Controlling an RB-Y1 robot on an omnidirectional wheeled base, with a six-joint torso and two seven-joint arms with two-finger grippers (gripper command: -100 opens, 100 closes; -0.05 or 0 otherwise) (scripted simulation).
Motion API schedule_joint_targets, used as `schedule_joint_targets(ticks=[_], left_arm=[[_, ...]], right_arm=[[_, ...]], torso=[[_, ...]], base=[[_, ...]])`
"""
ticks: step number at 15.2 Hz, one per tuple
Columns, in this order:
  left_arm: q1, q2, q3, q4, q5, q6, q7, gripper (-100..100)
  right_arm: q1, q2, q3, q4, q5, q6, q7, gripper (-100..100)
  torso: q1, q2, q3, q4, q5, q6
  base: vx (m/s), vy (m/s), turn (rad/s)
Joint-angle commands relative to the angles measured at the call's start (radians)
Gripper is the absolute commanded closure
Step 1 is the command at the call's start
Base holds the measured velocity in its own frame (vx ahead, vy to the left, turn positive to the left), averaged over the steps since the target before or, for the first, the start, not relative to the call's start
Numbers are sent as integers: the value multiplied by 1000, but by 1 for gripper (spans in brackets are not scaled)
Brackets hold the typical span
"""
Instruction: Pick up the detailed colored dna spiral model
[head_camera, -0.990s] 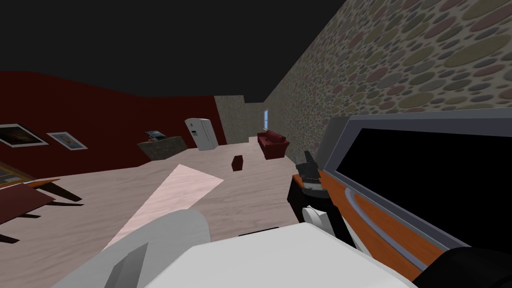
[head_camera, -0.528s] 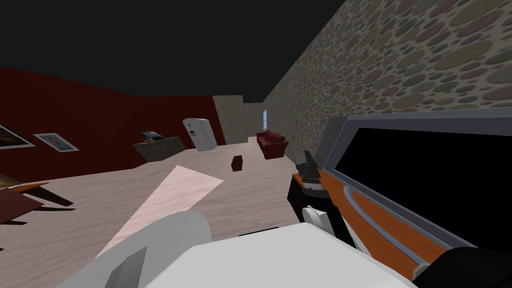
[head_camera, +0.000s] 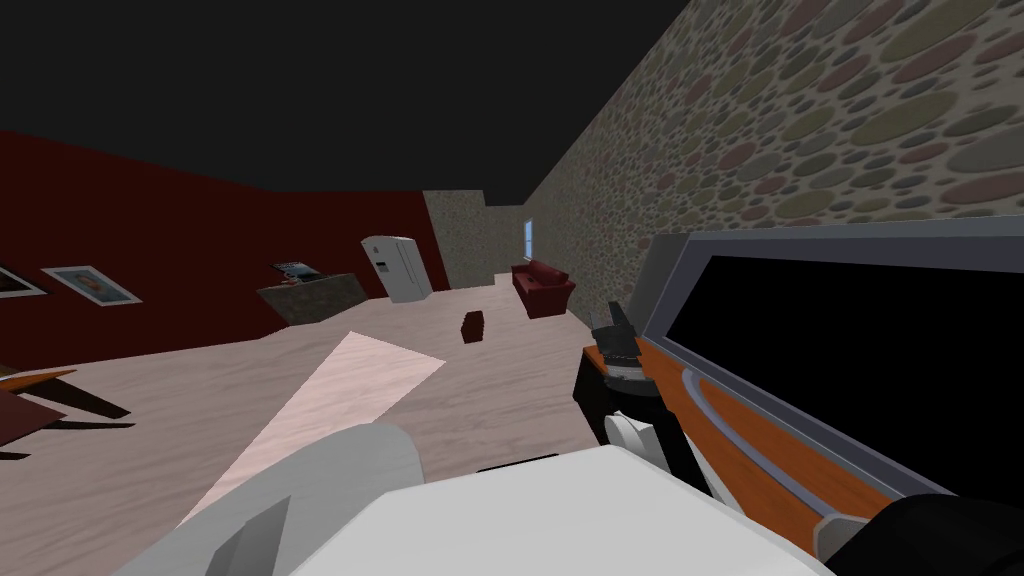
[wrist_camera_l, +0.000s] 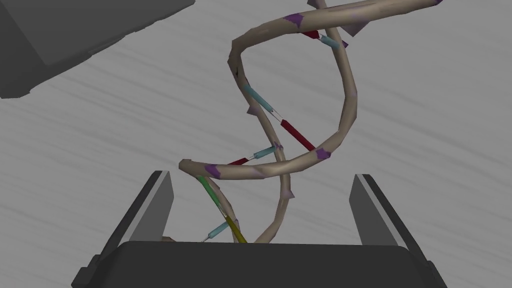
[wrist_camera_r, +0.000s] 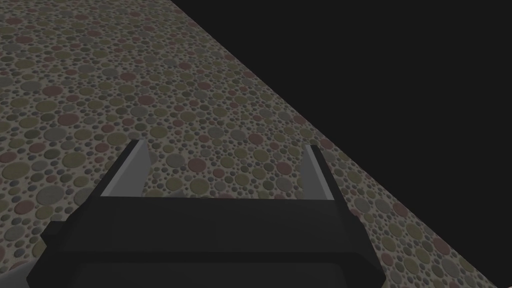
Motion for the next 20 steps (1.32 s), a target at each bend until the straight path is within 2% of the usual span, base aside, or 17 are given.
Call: schedule_joint_targets(ticks=[1,8,9,11,12,13,14,18,19,20], left_arm=[[10,-10,3,-26,-50,-1,50,-100],[10,-10,3,-26,-53,-1,54,-100],[-10,-37,7,5,-70,-19,34,-100],[-29,-65,10,36,-87,-38,13,-100],[-34,-72,11,44,-91,-42,8,-100],[-25,-56,12,28,-83,-31,20,-100],[-27,-58,12,32,-83,-35,16,100],[-27,-58,13,32,-83,-36,15,100],[-5,-30,6,-3,-66,-15,39,100],[0,-24,5,-10,-61,-10,44,100]], right_arm=[[0,0,0,0,0,0,0,0],[0,0,0,0,0,0,0,0],[0,0,0,0,0,0,0,0],[0,0,0,0,0,0,0,0],[0,0,0,0,0,0,0,0],[0,0,0,0,0,0,0,0],[0,0,0,0,0,0,0,0],[0,0,0,0,0,0,0,0],[0,0,0,0,0,0,0,0],[0,0,0,0,0,0,0,0]], torso=[[0,0,0,0,0,0],[1,-1,0,0,0,0],[1,-1,0,0,0,0],[1,-2,-1,0,0,0],[1,-3,-1,-1,1,0],[3,-3,-1,0,5,0],[5,-2,-1,0,7,0],[8,-1,-1,0,8,0],[8,-1,-1,0,8,0],[9,-1,0,0,7,1]], base=[[-9,-2,-30],[-1,0,-2],[14,2,46],[29,5,96],[19,3,64],[10,-3,21],[4,-5,0],[0,0,0],[-9,12,-112],[-31,-7,-111]])
